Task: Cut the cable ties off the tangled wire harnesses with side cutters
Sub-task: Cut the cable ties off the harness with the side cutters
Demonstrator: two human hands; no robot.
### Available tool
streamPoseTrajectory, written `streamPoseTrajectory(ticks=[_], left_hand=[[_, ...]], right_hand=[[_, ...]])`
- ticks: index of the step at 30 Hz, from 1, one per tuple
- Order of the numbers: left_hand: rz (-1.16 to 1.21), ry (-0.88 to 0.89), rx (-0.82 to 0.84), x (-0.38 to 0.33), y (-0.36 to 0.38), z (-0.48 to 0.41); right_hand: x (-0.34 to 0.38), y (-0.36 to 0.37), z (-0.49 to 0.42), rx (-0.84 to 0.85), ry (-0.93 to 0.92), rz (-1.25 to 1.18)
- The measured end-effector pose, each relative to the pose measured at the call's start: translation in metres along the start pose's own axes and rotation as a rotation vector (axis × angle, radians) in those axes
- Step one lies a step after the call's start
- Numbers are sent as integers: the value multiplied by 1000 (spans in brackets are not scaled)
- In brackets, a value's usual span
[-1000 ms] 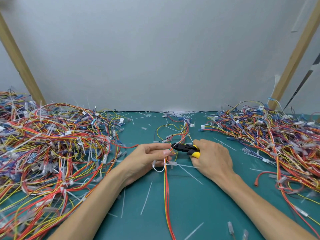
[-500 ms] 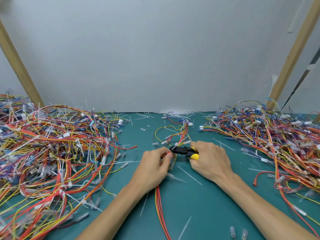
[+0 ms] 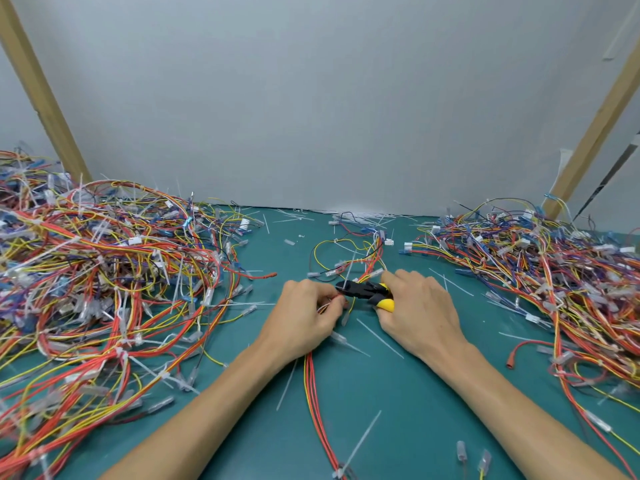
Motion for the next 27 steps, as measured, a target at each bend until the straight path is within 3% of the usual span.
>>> streamPoseTrajectory(ticks=[8, 23, 27], left_hand=[[18, -13, 25, -1, -1, -1], [56, -88, -9, 3, -4, 0], [36, -84, -19, 0, -2, 0]], right_hand=[[2, -6, 0, -21, 49, 34], [-2, -2, -3, -85, -25, 13], [0, -3, -3, -8, -9, 30]])
Point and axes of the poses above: each hand's wrist, its own z-axis away from the middle knuckle, its own y-axis out of the palm, x = y × z, the point moved 1 cm from there along -z, towards the middle knuckle, and after that the axes turned 10 degrees about -z, right-handed, at the moved point
